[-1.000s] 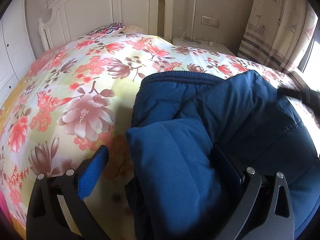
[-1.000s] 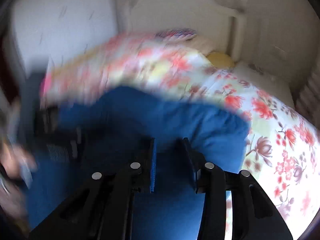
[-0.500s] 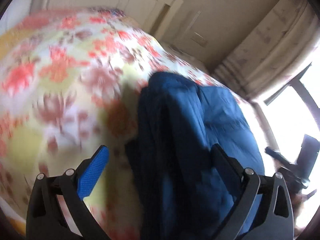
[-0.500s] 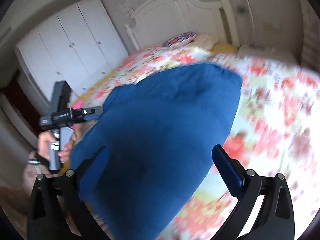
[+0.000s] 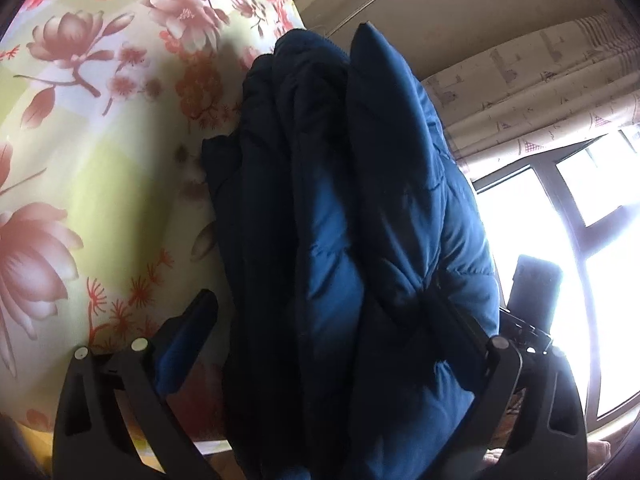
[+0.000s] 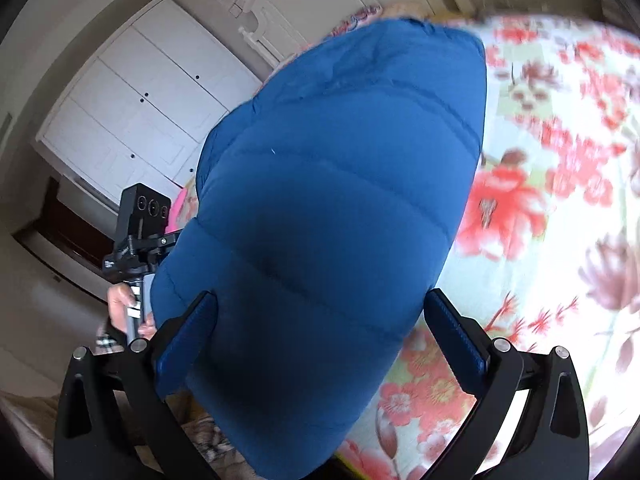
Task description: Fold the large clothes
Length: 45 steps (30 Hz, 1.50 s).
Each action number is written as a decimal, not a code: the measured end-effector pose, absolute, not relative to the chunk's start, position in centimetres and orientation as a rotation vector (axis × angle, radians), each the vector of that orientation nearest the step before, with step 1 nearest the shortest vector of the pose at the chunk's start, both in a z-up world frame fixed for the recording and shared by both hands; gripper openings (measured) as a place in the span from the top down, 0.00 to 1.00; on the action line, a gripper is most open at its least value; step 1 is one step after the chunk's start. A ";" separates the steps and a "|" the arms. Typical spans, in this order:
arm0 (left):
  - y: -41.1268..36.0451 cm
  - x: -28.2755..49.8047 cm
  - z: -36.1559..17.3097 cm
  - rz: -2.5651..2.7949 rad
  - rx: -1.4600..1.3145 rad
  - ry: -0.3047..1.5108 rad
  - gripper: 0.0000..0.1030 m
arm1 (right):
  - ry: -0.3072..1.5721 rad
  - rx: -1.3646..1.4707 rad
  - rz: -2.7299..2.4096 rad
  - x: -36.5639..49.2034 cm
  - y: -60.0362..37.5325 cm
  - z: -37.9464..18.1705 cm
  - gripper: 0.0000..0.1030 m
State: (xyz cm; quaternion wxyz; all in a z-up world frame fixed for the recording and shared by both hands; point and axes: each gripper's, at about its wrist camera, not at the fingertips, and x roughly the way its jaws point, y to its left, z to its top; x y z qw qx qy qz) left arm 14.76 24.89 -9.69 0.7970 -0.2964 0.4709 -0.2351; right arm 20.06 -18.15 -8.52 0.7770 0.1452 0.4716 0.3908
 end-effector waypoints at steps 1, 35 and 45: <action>24.9 14.8 -9.7 -0.513 -0.638 1.011 0.02 | 1.032 0.333 0.854 20.2 -18.3 -9.0 0.04; 4.7 26.8 -9.2 -0.581 -0.586 0.818 0.19 | 0.608 0.209 0.273 20.2 -33.4 -4.3 0.10; 0.9 9.4 3.0 -0.291 -0.018 0.269 0.02 | 0.340 0.132 0.151 5.5 -34.6 1.6 0.04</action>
